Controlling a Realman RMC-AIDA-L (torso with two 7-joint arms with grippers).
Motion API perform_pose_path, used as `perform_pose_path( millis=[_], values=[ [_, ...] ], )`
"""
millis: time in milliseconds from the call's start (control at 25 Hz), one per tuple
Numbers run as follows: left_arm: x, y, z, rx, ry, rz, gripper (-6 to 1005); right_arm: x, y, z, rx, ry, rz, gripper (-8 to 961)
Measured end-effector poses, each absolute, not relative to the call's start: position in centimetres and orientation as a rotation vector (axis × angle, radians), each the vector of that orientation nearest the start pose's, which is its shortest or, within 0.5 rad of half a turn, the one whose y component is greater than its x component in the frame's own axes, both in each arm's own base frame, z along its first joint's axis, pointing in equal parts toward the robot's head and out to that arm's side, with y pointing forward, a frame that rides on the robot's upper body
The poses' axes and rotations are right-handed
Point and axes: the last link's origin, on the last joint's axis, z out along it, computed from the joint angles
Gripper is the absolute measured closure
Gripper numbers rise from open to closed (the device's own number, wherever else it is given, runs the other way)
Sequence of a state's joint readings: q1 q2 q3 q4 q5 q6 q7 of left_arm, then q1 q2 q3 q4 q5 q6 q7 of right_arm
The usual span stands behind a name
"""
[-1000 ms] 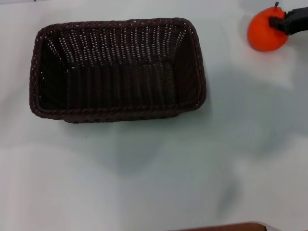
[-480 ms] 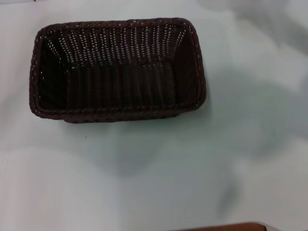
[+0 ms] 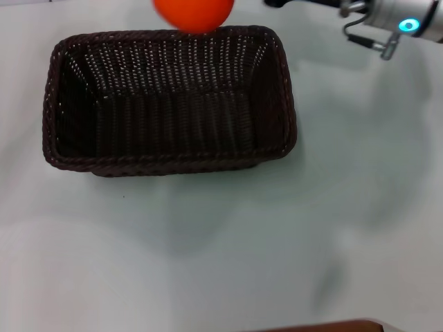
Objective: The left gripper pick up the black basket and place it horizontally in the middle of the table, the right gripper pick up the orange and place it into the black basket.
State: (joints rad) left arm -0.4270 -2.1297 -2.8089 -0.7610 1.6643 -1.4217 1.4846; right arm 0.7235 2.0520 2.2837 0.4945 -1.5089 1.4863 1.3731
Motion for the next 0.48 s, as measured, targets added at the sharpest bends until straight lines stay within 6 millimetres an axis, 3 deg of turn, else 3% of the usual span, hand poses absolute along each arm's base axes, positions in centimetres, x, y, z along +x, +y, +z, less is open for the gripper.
perform_pose_path(
  millis=[120,240,480],
  values=[
    [-30.7,33.7,9.2,-1.859,-1.012,-1.197,216,16.4,38.8,-0.7,-0.448,-2.258,-0.312,689],
    [-30.9,33.5,9.2,-1.853,-1.015,-1.198,216,16.5,38.9,-1.0,-0.466,-2.261,-0.322,434],
    [-31.0,33.3,9.3,-1.837,-0.990,-1.207,216,17.7,39.3,-0.4,-0.491,-2.209,-0.420,300]
  ],
)
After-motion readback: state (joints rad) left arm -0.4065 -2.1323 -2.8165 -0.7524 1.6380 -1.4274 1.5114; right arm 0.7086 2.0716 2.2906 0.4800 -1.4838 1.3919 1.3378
